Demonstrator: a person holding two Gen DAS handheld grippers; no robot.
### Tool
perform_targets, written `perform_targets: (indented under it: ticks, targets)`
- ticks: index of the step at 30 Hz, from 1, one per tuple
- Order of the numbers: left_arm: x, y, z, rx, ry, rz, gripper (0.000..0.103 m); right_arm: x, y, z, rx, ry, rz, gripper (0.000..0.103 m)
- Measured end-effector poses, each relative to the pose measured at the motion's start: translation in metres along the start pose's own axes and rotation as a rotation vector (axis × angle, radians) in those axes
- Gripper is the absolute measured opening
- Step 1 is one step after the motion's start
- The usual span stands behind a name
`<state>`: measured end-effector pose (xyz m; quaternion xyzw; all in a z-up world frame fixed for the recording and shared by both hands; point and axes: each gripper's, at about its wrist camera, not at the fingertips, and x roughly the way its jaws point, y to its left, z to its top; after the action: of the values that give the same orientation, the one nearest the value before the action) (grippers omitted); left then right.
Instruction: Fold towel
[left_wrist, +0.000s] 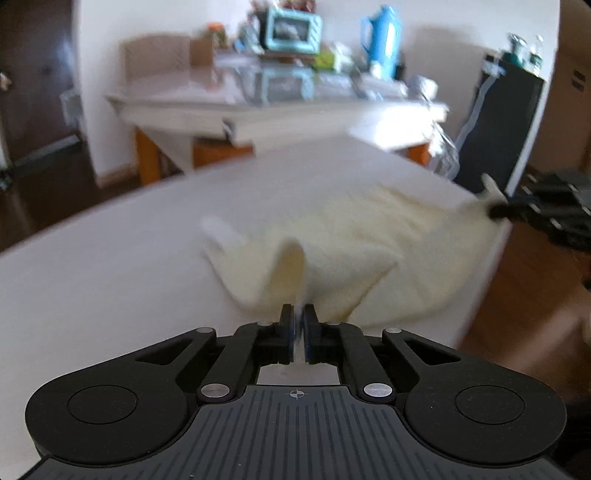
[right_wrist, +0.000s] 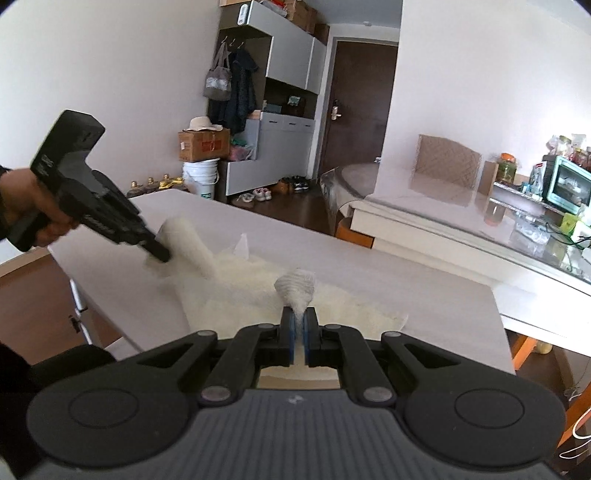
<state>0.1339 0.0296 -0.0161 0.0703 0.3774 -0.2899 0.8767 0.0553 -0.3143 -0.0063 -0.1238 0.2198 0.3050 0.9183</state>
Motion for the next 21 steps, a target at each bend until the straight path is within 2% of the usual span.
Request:
perform_targets:
  ticks: [3, 4, 5, 7, 9, 12, 14, 18, 21]
  targets:
    - [-0.007, -0.005, -0.016, 0.018, 0.060, -0.008, 0.006, -0.006, 0.006, -0.012, -0.002, 0.044, 0.050, 0.010]
    - [-0.008, -0.005, -0.018, 0.019, 0.069, -0.009, 0.015, -0.007, 0.006, -0.015, 0.009, 0.057, 0.069, 0.015]
    - [-0.011, -0.005, -0.020, 0.024, 0.074, -0.009, 0.031, -0.010, 0.007, -0.018, 0.017, 0.052, 0.077, 0.019]
    - [-0.017, -0.004, -0.021, 0.028, 0.070, -0.005, 0.041, -0.016, 0.006, -0.020, 0.054, 0.023, 0.096, 0.024]
    - [-0.025, 0.000, -0.019, 0.017, 0.044, 0.002, 0.041, -0.020, 0.000, -0.016, 0.111, -0.033, 0.116, 0.026]
    - [-0.032, 0.005, -0.007, 0.003, -0.018, 0.050, 0.042, -0.028, -0.010, -0.010, 0.187, -0.118, 0.118, 0.042]
    - [-0.028, 0.009, 0.008, -0.011, -0.073, 0.088, 0.042, -0.026, -0.015, -0.004, 0.211, -0.150, 0.109, 0.043]
    - [-0.001, 0.008, 0.031, 0.011, -0.094, 0.151, 0.042, -0.018, -0.024, 0.007, 0.242, -0.189, 0.097, 0.043]
    - [0.028, 0.006, 0.043, 0.045, -0.074, 0.167, 0.042, 0.002, -0.030, 0.014, 0.230, -0.134, 0.017, 0.043]
